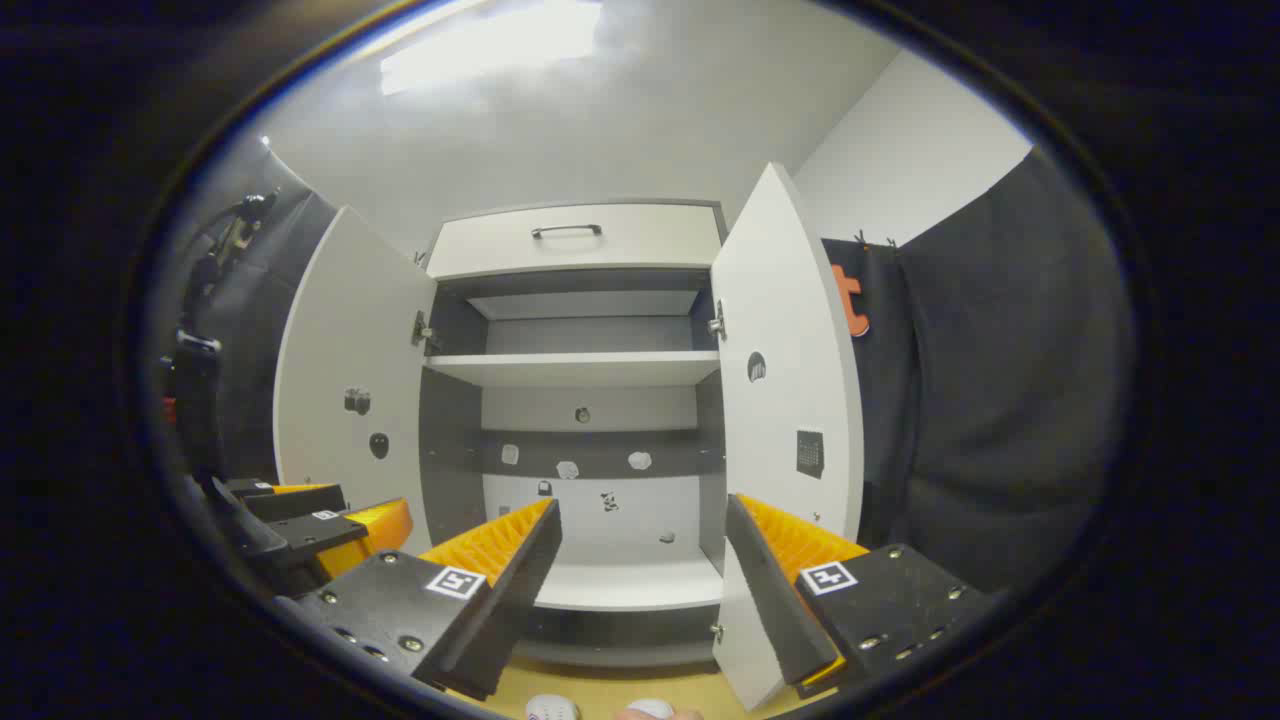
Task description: Grab one shoe with the right hand and put it into the shoe cabinet, grab the other shoe with the left hand and put it into the shoe cabinet; then close the right door with the right hand and the left door with the left hand.
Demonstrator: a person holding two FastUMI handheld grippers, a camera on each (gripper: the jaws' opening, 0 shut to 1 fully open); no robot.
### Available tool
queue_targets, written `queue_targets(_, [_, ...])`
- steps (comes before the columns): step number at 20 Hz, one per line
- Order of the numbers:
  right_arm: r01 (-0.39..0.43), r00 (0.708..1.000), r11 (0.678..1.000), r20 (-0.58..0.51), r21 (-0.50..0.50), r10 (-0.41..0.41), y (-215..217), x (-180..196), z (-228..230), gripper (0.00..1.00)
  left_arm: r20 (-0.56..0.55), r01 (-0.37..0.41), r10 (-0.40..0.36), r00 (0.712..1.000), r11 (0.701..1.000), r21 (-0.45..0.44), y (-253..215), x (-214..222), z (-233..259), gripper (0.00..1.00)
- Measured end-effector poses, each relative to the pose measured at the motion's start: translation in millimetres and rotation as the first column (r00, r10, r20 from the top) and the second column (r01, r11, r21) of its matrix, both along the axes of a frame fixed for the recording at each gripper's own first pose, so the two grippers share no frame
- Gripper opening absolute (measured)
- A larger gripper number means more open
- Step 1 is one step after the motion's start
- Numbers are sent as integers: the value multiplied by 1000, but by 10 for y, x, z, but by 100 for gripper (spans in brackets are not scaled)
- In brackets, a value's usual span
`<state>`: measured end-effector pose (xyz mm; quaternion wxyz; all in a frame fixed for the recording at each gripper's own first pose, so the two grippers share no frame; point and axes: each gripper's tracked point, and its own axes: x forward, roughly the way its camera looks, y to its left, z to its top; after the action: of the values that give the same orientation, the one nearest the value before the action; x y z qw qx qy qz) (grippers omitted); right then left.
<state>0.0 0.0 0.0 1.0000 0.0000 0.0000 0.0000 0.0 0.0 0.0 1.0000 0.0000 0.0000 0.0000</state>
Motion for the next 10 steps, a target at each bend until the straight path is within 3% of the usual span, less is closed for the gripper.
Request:
queue_targets(4, [3,1000,1000,1,-9,-3,26,42,8,97,14,-2,2,1000,1000,0,43,16,48,92])
queue_targets(10, [-33,999,999,-3,-7,33,107,120,1,97,25,-27,27,999,1000,-16,122,48,71,96])
